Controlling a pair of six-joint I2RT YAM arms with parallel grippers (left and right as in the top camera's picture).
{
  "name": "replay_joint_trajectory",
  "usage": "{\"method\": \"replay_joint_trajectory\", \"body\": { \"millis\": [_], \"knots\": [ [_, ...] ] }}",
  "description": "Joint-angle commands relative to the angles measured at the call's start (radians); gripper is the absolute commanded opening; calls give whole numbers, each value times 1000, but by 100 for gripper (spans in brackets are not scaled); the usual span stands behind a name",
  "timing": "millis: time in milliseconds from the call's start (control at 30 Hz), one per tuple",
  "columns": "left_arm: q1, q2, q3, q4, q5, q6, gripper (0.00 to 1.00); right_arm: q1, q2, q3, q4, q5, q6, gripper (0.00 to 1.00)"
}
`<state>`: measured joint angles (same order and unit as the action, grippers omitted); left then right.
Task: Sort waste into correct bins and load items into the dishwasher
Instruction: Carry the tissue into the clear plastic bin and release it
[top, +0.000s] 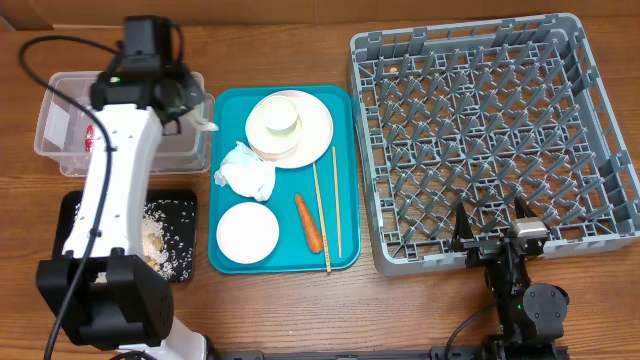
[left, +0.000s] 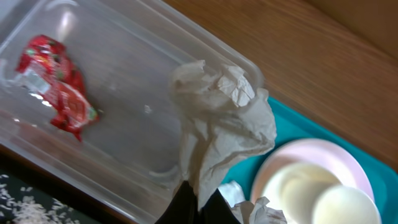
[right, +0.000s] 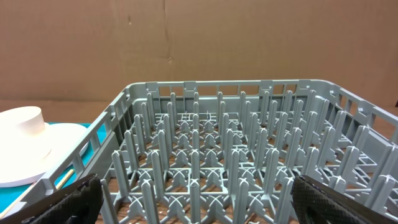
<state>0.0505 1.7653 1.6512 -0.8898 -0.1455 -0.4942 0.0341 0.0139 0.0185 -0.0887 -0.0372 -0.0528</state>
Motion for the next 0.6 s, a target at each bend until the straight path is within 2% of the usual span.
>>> {"method": "replay_joint_trajectory", "body": {
  "millis": [0, 433, 500, 567],
  "knots": [
    [64, 53, 19, 24, -22, 19, 4, -3, -9, -11, 8, -2, 0, 100],
    [208, 257, 19, 146, -17, 19, 4, -3, -9, -11, 8, -2, 0, 100],
    [219, 266, 19, 155, -11, 19, 6, -3, -9, -11, 8, -2, 0, 100],
    [224, 266, 19, 167, -7, 20, 12, -3, -9, -11, 8, -2, 0, 100]
  ]
}}
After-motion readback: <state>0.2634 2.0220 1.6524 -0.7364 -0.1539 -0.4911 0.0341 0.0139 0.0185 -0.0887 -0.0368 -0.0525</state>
